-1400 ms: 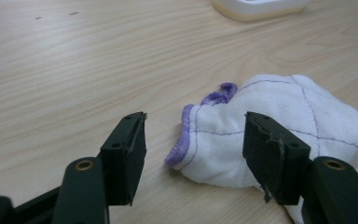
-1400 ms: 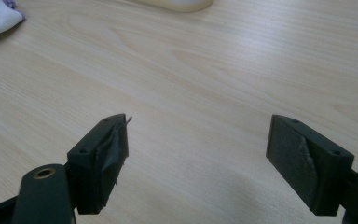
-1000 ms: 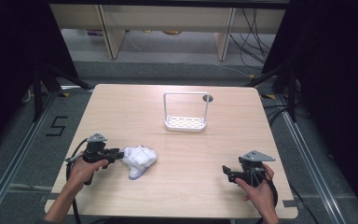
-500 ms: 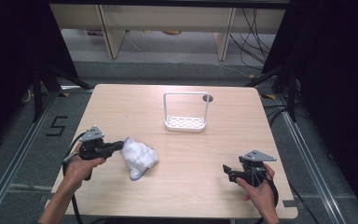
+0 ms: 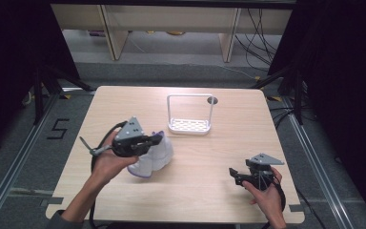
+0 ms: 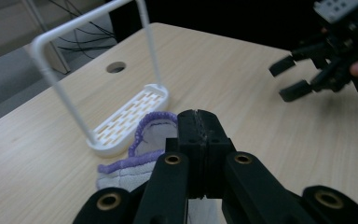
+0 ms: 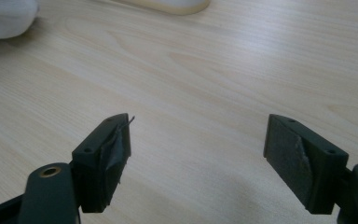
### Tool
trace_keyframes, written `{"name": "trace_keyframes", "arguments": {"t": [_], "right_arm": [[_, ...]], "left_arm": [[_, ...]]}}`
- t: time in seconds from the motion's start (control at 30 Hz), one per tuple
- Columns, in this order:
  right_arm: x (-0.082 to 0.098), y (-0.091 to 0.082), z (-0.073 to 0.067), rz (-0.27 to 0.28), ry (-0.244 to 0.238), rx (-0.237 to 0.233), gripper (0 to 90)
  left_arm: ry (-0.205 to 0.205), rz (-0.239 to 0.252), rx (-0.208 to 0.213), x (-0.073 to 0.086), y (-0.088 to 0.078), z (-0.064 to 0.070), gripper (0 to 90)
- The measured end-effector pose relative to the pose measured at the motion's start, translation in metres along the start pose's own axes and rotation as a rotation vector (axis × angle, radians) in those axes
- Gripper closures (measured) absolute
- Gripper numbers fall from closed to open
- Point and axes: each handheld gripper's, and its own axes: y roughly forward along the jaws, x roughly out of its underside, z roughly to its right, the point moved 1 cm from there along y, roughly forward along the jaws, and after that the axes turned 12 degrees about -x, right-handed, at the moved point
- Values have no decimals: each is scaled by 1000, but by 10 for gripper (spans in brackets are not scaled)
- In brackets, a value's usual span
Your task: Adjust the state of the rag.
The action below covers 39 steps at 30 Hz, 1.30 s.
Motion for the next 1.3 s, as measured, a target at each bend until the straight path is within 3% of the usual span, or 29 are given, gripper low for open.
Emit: {"name": "trace_keyframes", "arguments": {"t": [0.03,0.13,0.17,0.3,0.33,0.4,0.43,0.47,0.5,0.6,0.7,0.73,0.83,0.9,0.93,0.97,1.0,1.07,1.17,1.2,1.23,1.27,1.3], "right_arm": [[0,0,-2,-1,26,-4,238],[0,-1,2,-4,8,-2,238],[0,-1,1,-9,17,-10,238],[1,0,2,4,13,-10,238],[1,1,-3,4,58,-8,238],[1,1,-2,0,36,-9,238],[1,1,-2,-4,39,-12,238],[1,1,-1,-4,38,-14,238],[1,1,-2,-6,40,-14,238],[1,1,-2,-7,39,-15,238],[0,1,-2,-5,33,-20,238],[0,0,0,-5,-1,-12,238],[-2,0,-4,-20,-7,-14,239],[-2,1,-6,-27,-6,-16,239],[-2,3,-5,-13,-25,-14,240],[-2,3,-8,-30,5,-17,240],[-2,4,-5,-27,-34,-16,240],[-2,4,-7,-31,-28,-15,240],[-1,5,-6,-28,-34,-14,240],[-1,5,-7,-31,-6,-26,240],[-1,6,-5,-27,-47,-27,241],[-1,5,-5,-31,-47,-23,241],[-1,4,-6,-50,-29,-36,241]], "left_arm": [[12,-12,17,0,3,10,887],[43,-43,82,10,14,37,886],[58,-59,113,19,22,53,885],[64,-110,190,42,46,90,879],[73,-128,206,45,50,97,876],[98,-157,237,54,61,109,844],[89,-171,264,59,67,117,827],[107,-180,288,60,68,119,752],[148,-182,288,59,67,119,679],[92,-132,237,49,57,109,496],[4,-83,186,42,35,78,428],[-1,-86,167,43,31,71,423],[-74,-106,106,53,16,48,402],[-120,-135,88,67,11,39,397],[-144,-148,89,74,11,38,395],[-144,-166,90,81,12,38,393],[-150,-185,90,89,16,40,392],[-162,-206,93,96,24,42,393],[-167,-228,102,100,40,46,409],[-167,-241,106,100,44,48,420],[-174,-248,109,100,48,50,431],[-179,-259,113,100,52,53,449],[-160,-280,132,101,54,54,458]]}}
